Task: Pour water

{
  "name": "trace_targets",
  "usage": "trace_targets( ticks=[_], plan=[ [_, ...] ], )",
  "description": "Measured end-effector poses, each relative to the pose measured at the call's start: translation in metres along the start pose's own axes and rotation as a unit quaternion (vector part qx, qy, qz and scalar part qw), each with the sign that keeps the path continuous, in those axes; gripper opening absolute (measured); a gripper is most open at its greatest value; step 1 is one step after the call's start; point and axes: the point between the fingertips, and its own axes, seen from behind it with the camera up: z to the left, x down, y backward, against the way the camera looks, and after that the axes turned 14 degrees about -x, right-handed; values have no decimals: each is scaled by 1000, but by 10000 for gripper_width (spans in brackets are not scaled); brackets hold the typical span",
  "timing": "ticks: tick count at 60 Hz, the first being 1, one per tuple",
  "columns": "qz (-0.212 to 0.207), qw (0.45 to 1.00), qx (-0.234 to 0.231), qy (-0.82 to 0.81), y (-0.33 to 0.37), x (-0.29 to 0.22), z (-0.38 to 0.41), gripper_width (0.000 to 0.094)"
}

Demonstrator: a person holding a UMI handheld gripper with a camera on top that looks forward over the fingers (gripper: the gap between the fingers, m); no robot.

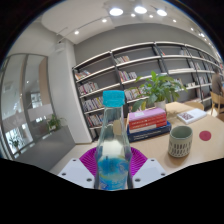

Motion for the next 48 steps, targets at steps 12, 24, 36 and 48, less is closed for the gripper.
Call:
trace_targets(
  ticks=[12, 24, 36, 48],
  plan=[
    [-56, 972, -6, -228, -46, -46, -27, 375],
    [-149, 869, -20, -472, -65, -83, -79, 377],
    [-205, 739, -24, -641, -70, -96, -114, 392],
    [-264, 611, -18, -746, -69, -95, -147, 393]
  ],
)
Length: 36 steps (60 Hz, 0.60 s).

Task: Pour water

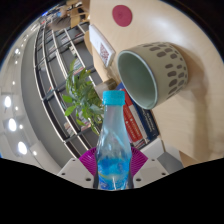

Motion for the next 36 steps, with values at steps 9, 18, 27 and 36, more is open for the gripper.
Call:
trace_targets(
  ticks=[9, 18, 27, 36],
  plan=[
    [-48, 995, -8, -88, -1, -24, 6, 390],
    [-30, 995, 9, -98, -4, -24, 3, 390],
    [-4, 999, 13, -44, -3, -19, 13, 393],
    [77, 981, 15, 178, -2, -5, 52, 392]
  ],
)
